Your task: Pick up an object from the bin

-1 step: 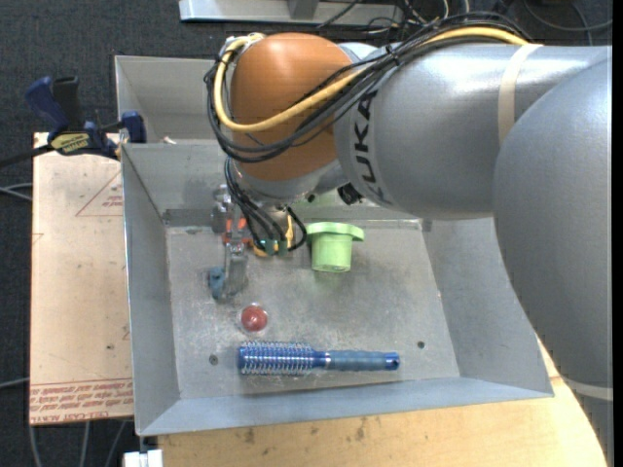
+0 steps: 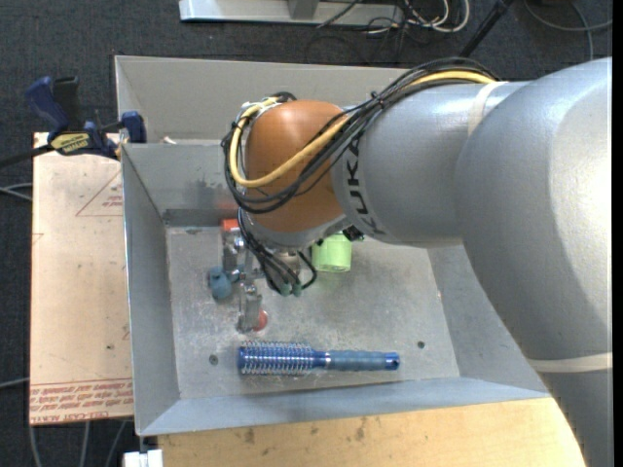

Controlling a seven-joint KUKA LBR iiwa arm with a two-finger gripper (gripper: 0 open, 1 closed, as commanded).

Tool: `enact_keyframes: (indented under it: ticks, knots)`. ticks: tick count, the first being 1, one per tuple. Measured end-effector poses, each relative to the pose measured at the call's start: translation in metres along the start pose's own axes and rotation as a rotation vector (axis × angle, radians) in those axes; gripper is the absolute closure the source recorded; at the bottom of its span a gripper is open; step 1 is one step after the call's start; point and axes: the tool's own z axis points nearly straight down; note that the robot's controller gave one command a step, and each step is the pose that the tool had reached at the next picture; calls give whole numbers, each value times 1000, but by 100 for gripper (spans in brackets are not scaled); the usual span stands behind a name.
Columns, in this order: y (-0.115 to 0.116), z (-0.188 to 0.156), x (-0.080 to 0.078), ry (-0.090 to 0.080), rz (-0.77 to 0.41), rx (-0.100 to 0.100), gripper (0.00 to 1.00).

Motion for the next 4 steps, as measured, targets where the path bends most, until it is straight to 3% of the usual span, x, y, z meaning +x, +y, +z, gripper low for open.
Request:
enact_keyframes:
  ticks: [1,2,3,4]
  knots:
    - [39,42,-34,-9,-240,-3,0]
    - [-33,-8,26,-9,-187,1,0]
    - [-41,58,38,-16,-149,-3,0]
    - [-40,58,40,-9,-149,-3,100]
